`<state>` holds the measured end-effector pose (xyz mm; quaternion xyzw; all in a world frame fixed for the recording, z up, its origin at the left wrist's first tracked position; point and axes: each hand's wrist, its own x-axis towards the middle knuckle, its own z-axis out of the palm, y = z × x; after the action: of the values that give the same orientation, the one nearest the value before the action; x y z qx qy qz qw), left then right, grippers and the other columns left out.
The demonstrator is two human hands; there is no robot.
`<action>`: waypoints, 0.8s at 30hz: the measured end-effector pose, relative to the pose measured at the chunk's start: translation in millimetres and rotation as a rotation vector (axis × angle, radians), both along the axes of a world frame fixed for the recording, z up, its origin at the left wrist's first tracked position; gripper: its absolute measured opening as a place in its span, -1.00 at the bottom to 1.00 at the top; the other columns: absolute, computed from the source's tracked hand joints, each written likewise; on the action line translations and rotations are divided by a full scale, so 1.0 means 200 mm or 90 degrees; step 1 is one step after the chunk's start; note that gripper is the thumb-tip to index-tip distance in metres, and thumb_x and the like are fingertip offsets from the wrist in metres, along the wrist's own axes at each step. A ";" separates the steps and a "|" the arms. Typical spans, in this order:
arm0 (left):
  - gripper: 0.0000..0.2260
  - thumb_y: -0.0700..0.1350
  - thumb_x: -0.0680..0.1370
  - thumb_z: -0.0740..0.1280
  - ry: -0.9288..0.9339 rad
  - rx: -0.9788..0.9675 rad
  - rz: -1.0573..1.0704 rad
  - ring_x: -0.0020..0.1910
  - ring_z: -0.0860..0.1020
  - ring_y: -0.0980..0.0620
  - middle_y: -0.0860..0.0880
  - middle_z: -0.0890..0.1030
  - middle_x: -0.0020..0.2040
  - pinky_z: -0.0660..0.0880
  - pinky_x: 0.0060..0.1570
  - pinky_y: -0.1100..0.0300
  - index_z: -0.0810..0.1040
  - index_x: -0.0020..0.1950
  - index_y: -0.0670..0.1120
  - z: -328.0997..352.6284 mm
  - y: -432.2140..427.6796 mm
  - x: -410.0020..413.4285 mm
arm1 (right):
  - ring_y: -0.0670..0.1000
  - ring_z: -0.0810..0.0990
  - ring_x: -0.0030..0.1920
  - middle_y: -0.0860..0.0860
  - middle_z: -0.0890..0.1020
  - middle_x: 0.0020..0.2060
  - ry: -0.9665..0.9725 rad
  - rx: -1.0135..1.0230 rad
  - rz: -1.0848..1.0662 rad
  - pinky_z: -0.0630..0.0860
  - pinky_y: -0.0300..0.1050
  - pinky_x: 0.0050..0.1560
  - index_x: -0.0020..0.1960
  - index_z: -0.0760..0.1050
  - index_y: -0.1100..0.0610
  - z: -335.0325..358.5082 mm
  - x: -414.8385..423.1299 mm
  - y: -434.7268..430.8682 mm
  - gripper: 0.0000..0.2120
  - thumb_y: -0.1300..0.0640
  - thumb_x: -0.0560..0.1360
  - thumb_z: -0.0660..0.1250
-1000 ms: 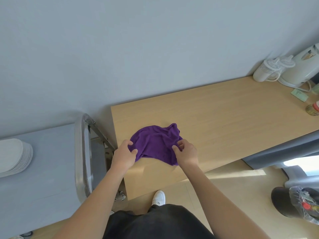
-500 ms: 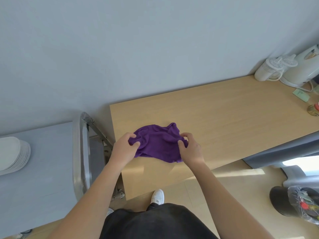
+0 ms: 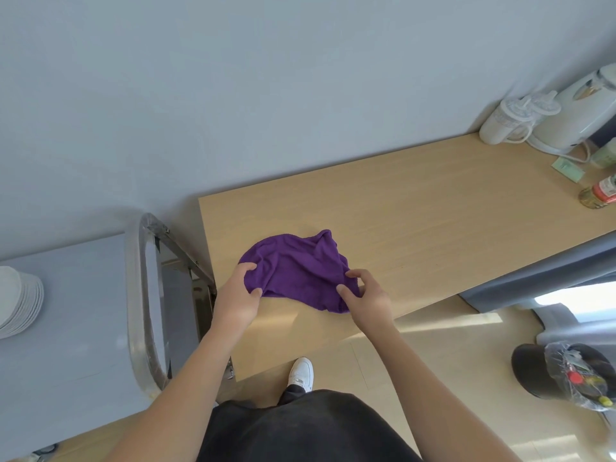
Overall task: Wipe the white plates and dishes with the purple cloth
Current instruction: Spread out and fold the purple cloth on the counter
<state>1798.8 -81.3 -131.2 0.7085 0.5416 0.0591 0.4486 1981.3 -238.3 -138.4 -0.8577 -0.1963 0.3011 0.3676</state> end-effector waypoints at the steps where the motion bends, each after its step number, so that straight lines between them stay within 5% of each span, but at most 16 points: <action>1: -0.59 -0.23 0.59 0.32 -0.004 0.004 0.004 0.16 0.54 -0.10 -0.03 0.53 0.25 0.50 0.11 0.06 0.38 0.41 0.03 0.00 0.00 0.00 | -0.19 0.50 -0.25 -0.18 0.52 -0.26 -0.013 0.032 0.004 0.36 -0.36 -0.24 0.14 0.53 -0.03 -0.01 0.00 -0.01 -0.81 0.11 0.54 0.41; 4: -0.62 -0.23 0.61 0.29 -0.025 0.026 0.016 0.16 0.54 -0.08 0.02 0.52 0.21 0.52 0.11 0.05 0.40 0.40 0.03 0.02 0.00 0.00 | -0.15 0.54 -0.03 -0.14 0.60 -0.03 -0.041 0.088 0.046 0.39 -0.35 -0.03 0.17 0.56 -0.05 0.00 -0.01 -0.01 -0.75 0.18 0.53 0.39; 7: -0.64 -0.23 0.61 0.29 -0.042 0.044 0.025 0.17 0.54 -0.08 0.00 0.54 0.23 0.53 0.13 0.03 0.41 0.37 0.05 0.05 0.04 -0.01 | -0.11 0.53 -0.02 -0.11 0.61 0.03 -0.030 0.048 0.086 0.37 -0.42 -0.07 0.22 0.57 -0.02 0.01 0.00 0.01 -0.73 0.23 0.57 0.31; 12: -0.59 -0.23 0.58 0.31 -0.021 0.025 0.003 0.16 0.55 -0.09 -0.03 0.54 0.23 0.53 0.10 0.06 0.39 0.39 0.06 0.05 0.05 -0.05 | 0.15 0.43 0.07 0.09 0.48 0.15 -0.119 -0.136 0.037 0.36 -0.06 0.13 0.29 0.47 0.07 0.00 0.01 0.03 -0.70 0.21 0.57 0.23; 16: -0.59 -0.22 0.57 0.33 -0.019 0.024 -0.004 0.07 0.56 -0.09 -0.05 0.57 0.16 0.53 0.08 0.06 0.39 0.38 0.05 0.04 0.02 -0.07 | 0.17 0.46 0.03 0.06 0.48 -0.05 -0.169 -0.105 0.003 0.38 -0.04 0.09 0.02 0.59 0.20 0.02 -0.04 0.04 -0.88 0.18 0.56 0.31; 19: -0.59 -0.22 0.58 0.33 -0.016 0.018 -0.020 0.00 0.52 -0.03 0.00 0.53 0.11 0.49 0.00 0.12 0.38 0.39 0.04 0.04 0.00 -0.06 | 0.13 0.50 0.05 -0.05 0.43 -0.28 -0.132 -0.134 0.027 0.43 0.02 0.15 -0.09 0.58 0.24 0.01 -0.09 0.02 -0.70 -0.03 0.56 0.37; 21: -0.58 -0.25 0.58 0.31 -0.016 0.024 -0.031 -0.03 0.51 -0.01 0.02 0.52 0.08 0.46 -0.04 0.14 0.39 0.39 0.04 0.04 -0.01 -0.05 | 0.12 0.48 0.01 0.02 0.49 -0.21 -0.134 -0.158 0.017 0.43 0.01 0.13 -0.05 0.55 0.22 -0.01 -0.11 0.02 -0.65 -0.09 0.50 0.44; 24: -0.59 -0.28 0.59 0.29 -0.012 0.031 -0.043 -0.02 0.51 -0.01 -0.02 0.54 0.12 0.46 -0.04 0.14 0.40 0.39 0.04 0.04 -0.01 -0.06 | 0.16 0.52 -0.02 0.12 0.60 -0.14 -0.131 -0.150 0.019 0.43 -0.03 -0.03 -0.09 0.52 0.21 -0.02 -0.10 0.00 -0.82 0.09 0.52 0.42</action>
<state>1786.4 -84.1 -124.0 0.7364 0.5117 0.0633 0.4381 1960.5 -237.4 -143.0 -0.9183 -0.2090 0.2378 0.2376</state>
